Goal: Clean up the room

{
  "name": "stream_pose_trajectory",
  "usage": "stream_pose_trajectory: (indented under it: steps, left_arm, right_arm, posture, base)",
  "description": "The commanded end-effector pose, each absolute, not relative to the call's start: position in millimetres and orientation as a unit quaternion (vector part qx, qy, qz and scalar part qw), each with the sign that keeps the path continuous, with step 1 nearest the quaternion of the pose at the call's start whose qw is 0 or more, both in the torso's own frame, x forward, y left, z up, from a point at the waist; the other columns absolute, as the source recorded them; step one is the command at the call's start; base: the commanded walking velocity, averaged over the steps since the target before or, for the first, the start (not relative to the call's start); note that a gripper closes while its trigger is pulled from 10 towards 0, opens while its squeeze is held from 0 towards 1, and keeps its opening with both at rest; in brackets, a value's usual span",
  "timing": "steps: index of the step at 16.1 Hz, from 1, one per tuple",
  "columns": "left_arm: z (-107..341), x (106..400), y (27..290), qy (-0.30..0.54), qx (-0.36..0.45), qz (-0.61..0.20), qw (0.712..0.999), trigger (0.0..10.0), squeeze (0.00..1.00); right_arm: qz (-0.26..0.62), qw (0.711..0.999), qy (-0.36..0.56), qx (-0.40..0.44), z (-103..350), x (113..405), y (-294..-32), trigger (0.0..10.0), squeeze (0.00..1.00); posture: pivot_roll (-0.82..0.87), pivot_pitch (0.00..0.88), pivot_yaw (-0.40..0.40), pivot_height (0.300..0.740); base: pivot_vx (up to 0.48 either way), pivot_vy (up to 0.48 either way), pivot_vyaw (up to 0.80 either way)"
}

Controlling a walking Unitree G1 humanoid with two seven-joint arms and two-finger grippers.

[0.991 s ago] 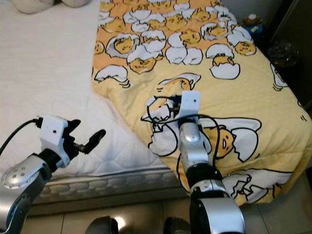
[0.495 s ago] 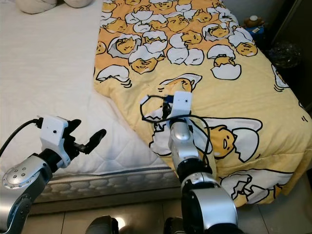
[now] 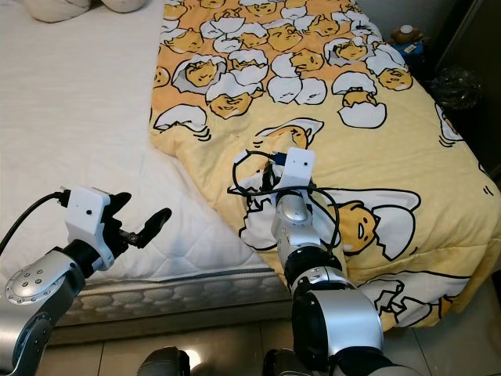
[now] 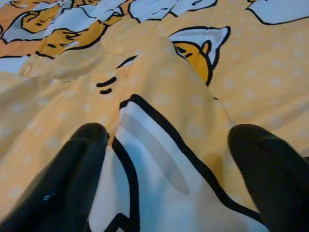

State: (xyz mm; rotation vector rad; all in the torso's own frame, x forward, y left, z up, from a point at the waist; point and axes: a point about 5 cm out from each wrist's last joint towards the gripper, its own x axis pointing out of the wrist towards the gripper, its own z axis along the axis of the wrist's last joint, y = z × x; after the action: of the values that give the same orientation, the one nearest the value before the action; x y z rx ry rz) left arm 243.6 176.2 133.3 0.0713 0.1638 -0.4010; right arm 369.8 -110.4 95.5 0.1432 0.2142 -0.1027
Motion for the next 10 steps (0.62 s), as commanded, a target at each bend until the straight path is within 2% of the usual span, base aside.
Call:
stream_pose_trajectory:
  steps: [1,3,4,5,10]
  left_arm:
    - [132,243,176,0.083,0.040,-0.197,0.976,10.0,0.00]
    - [133,243,177,0.082,0.042,-0.197,0.976,10.0,0.00]
    - [133,243,177,0.082,0.043,-0.197,0.976,10.0,0.00]
    - [133,243,177,0.082,0.043,-0.197,0.976,10.0,0.00]
    - [133,242,178,0.083,0.045,-0.198,0.976,10.0,0.00]
  right_arm:
    - [-0.049,0.989,0.116,0.082,98,372,-106,10.0,1.00]
    - [-0.040,0.985,0.136,0.095,93,371,-101,10.0,1.00]
    - [-0.032,0.983,0.147,0.103,91,370,-99,10.0,0.77]
    - [-0.018,0.982,0.154,0.110,90,369,-96,10.0,0.00]
    - [0.002,0.978,0.185,0.096,81,365,-91,10.0,0.00]
  posture:
    - [0.21,0.115,0.018,0.740]
    - [0.22,0.109,0.017,0.740]
    - [0.22,0.108,0.017,0.740]
    - [0.22,0.106,0.017,0.740]
    - [0.23,0.102,0.016,0.740]
  base:
    - [0.000,0.000,0.00]
    - [0.000,0.000,0.00]
    - [0.000,0.000,0.00]
    - [0.000,0.000,0.00]
    - [0.000,0.000,0.00]
